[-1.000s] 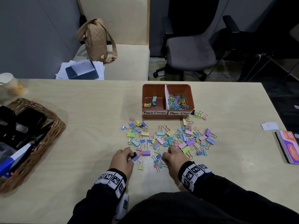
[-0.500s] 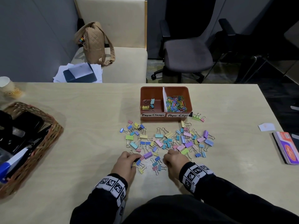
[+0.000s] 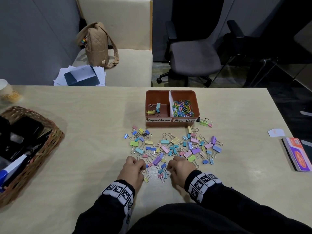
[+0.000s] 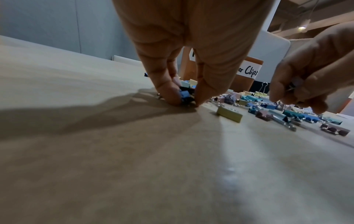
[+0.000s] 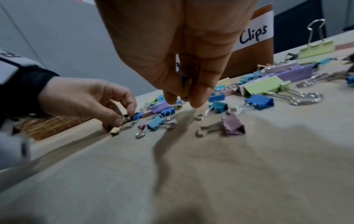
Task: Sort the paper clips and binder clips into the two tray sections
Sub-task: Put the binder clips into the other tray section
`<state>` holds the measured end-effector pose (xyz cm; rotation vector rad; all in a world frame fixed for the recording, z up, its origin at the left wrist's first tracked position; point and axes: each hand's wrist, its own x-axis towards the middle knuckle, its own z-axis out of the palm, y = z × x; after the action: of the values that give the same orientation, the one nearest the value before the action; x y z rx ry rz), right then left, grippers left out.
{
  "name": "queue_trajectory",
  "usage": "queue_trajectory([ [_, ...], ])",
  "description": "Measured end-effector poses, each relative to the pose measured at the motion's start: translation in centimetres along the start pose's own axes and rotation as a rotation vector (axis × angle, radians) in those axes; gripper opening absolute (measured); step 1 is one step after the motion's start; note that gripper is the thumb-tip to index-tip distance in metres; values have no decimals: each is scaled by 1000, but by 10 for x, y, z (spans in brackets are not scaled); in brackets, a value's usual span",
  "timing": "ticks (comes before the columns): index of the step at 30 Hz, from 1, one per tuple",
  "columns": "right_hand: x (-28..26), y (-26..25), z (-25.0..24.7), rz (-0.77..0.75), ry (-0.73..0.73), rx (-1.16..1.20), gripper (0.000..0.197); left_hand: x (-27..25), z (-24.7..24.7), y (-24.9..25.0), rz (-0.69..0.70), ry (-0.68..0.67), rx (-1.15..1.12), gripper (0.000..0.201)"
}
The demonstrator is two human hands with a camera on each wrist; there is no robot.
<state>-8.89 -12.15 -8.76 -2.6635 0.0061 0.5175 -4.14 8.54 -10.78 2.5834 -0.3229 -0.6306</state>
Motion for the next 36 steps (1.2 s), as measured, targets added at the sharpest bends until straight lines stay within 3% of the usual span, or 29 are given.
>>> queue_trajectory([
  [3, -1, -7, 5, -33, -47, -49, 20, -1, 4, -1, 24, 33, -12, 24],
  [6, -3, -13, 8, -19, -165, -125, 33, -3, 6, 0, 27, 57, -37, 13],
  [10, -2, -20, 12, -23, -193, -209, 40, -6, 5, 2, 11, 67, -46, 6],
  [20, -5, -16, -5, 68, -217, -142, 29, -8, 3, 1, -26, 66, -41, 14],
  [26, -10, -15, -2, 38, -220, -202, 29, -7, 1, 3, -38, 42, -6, 14],
  [32, -1, -15, -13, 150, -99, 18, 16, -10, -15, 10, -91, 80, -205, 26],
  [36, 22, -30, -57, 163, 19, 314, 15, 1, -52, 38, -112, 167, -413, 18],
])
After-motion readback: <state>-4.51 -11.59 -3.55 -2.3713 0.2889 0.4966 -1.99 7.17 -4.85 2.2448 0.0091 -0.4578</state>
